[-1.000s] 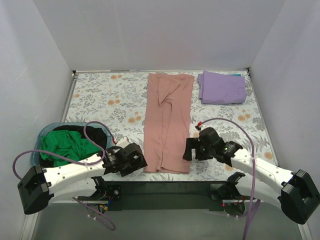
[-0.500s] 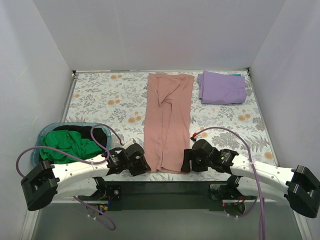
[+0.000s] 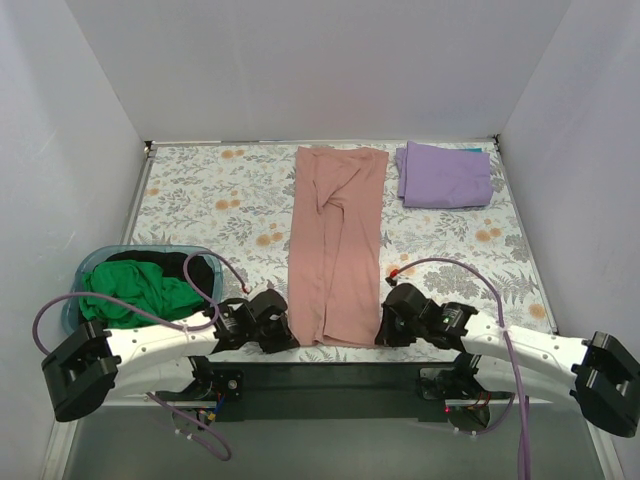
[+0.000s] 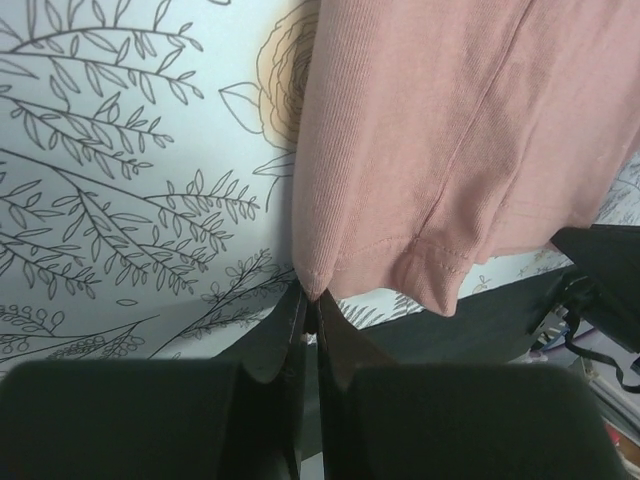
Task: Fold and stack the t-shirts
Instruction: Fold the tshirt
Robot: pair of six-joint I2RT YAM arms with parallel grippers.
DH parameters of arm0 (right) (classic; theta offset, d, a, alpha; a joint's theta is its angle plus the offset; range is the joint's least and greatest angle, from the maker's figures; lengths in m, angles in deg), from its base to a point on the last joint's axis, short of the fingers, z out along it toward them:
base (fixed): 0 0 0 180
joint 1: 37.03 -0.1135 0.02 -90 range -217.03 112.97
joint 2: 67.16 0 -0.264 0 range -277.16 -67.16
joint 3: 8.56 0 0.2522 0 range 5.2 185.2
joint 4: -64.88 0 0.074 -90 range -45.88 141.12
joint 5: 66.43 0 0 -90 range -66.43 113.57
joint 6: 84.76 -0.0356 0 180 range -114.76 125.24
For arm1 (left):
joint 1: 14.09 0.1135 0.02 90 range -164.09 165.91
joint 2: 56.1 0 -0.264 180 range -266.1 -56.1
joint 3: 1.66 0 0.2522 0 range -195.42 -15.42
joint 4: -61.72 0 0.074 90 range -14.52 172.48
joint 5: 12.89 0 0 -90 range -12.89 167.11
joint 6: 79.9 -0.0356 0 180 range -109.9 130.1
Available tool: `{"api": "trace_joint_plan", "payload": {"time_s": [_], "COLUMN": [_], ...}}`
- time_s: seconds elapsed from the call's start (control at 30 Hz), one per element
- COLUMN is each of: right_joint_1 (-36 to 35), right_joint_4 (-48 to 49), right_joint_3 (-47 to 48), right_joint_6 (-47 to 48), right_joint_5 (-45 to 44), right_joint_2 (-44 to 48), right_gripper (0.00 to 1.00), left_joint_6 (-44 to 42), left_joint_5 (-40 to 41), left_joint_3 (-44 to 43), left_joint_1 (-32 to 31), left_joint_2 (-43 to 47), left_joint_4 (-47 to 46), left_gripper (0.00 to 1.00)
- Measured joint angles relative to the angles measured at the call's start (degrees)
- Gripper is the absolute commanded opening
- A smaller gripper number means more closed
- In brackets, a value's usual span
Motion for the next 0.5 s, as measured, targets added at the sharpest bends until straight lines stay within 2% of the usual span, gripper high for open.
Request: {"api": "trace_joint_plan", "payload": {"time_s": [0.1, 0.33, 0.5], "right_joint_1": [0.0, -0.1, -0.1], "right_joint_4": [-0.1, -3.7, -3.9], "right_joint_3": [-1.5, -5.0, -5.1], "right_joint_6": [-0.2, -0.5, 0.3], "right_joint_5": [0.9, 4.2, 4.9], "right_joint_2": [3.4, 18.3, 18.7], "right_gripper": [0.01, 0.01, 0.01], "left_joint_6": [0.1, 1.1, 1.4], "left_joint_5": [-0.9, -3.1, -3.8], "left_joint_3": [1.6, 3.7, 3.7], "left_joint_1": [-0.2, -1.5, -1.8], "left_joint_2": [2.8, 10.1, 12.4], "left_joint_4": [0.2, 2.6, 2.8], "left_gripper": [0.0, 0.0, 0.0]}}
